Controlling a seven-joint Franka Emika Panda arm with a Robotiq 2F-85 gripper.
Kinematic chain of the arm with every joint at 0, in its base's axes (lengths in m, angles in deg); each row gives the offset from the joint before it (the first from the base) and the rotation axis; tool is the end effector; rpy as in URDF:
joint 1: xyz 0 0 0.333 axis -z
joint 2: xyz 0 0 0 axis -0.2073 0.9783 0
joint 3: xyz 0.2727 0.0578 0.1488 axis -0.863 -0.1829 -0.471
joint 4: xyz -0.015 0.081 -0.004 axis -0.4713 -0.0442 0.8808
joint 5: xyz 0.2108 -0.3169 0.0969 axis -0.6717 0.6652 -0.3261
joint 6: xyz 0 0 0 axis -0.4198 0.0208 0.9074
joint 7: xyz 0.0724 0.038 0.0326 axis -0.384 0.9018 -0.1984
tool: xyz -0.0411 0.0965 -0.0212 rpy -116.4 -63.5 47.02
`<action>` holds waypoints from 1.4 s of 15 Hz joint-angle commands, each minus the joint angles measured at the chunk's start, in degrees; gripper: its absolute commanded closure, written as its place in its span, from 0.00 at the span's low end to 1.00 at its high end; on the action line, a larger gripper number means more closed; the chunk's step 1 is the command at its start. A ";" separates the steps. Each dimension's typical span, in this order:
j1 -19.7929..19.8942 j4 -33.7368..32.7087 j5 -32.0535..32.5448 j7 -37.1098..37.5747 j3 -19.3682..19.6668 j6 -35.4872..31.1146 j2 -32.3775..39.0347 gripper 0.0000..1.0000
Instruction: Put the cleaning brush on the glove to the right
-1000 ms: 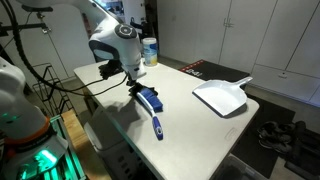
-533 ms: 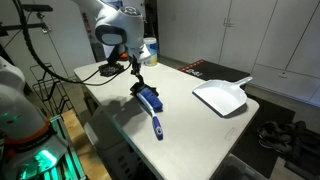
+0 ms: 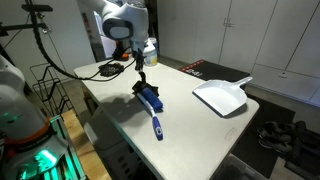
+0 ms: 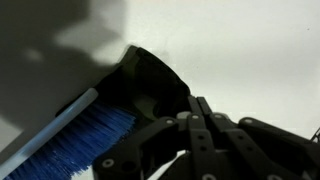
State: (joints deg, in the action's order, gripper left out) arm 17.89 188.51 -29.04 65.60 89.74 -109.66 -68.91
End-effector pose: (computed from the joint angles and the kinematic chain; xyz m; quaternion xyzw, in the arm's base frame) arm 0.4834 -0.0667 0.3772 -0.9065 0.3896 -0.0080 0.1626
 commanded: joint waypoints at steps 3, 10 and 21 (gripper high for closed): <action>-1.13 -4.50 1.93 0.28 0.06 1.48 4.53 0.99; -1.66 -7.24 3.17 0.67 0.05 -1.37 8.91 0.99; -2.47 -9.02 6.26 1.78 0.17 -1.75 10.92 0.72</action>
State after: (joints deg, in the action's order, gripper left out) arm 16.08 179.82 -24.67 65.61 89.72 -110.40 -58.54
